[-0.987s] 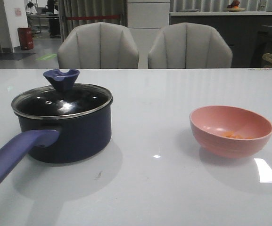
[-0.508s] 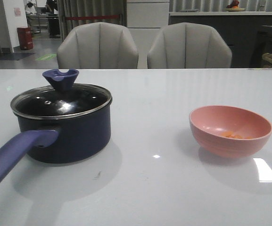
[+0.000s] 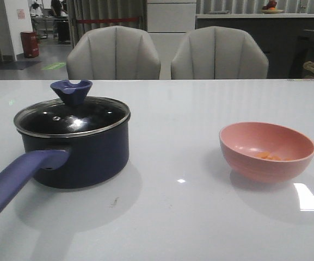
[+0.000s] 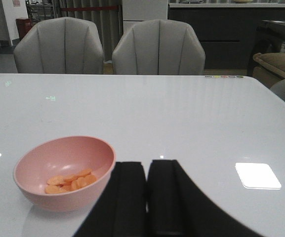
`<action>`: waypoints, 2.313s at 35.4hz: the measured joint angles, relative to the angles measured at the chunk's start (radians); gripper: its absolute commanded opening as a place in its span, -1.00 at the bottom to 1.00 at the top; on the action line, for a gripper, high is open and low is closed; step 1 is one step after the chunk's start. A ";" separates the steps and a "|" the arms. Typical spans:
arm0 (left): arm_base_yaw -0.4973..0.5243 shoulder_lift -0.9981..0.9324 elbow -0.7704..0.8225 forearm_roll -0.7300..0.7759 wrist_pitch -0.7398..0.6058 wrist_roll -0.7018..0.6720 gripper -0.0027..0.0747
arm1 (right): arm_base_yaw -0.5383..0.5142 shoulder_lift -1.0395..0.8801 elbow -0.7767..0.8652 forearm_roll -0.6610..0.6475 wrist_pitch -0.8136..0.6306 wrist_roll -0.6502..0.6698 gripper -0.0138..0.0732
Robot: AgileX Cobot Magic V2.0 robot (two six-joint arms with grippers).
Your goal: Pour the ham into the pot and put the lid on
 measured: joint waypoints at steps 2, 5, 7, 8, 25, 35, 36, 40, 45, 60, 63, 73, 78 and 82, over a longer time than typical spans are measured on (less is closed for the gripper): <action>0.000 0.042 -0.038 0.000 0.055 0.000 -0.64 | 0.000 0.000 0.000 0.000 0.000 0.000 -0.34; 0.000 0.099 -0.064 0.000 0.092 0.000 -0.64 | 0.000 0.000 0.000 0.000 0.000 0.000 -0.34; 0.000 0.127 -0.067 0.000 0.103 0.000 -0.64 | 0.000 0.000 0.000 0.000 0.000 0.000 -0.34; 0.000 0.137 -0.067 -0.001 0.107 0.000 -0.64 | 0.000 0.000 0.000 0.000 0.000 0.000 -0.34; 0.000 0.261 -0.074 -0.001 0.115 0.000 0.61 | 0.000 0.000 0.000 0.000 0.000 0.000 -0.34; -0.048 0.354 -0.158 0.001 0.157 0.000 0.74 | -0.002 0.000 0.000 0.000 0.000 0.000 -0.34; -0.060 0.373 -0.176 0.003 0.167 0.000 0.74 | -0.002 0.000 0.000 0.000 0.000 0.000 -0.34; -0.121 0.459 -0.252 0.017 0.212 0.000 0.74 | -0.002 0.000 0.000 0.000 0.000 0.000 -0.34; -0.179 0.596 -0.367 0.019 0.257 0.000 0.73 | -0.002 0.000 0.000 0.000 0.000 0.000 -0.34; -0.264 1.071 -0.769 -0.049 0.427 0.000 0.72 | -0.002 0.000 0.000 0.000 0.000 0.000 -0.34; -0.267 1.163 -0.854 -0.049 0.480 0.000 0.72 | -0.002 0.000 0.000 0.000 0.000 0.000 -0.34; -0.279 1.401 -1.085 -0.047 0.663 -0.018 0.72 | -0.002 0.000 0.000 0.000 0.000 0.000 -0.34; -0.310 1.480 -1.161 0.006 0.710 -0.091 0.72 | -0.002 0.000 0.000 0.000 0.000 0.000 -0.34; -0.346 1.531 -1.210 0.093 0.753 -0.171 0.72 | -0.002 0.000 0.000 0.000 0.000 0.000 -0.34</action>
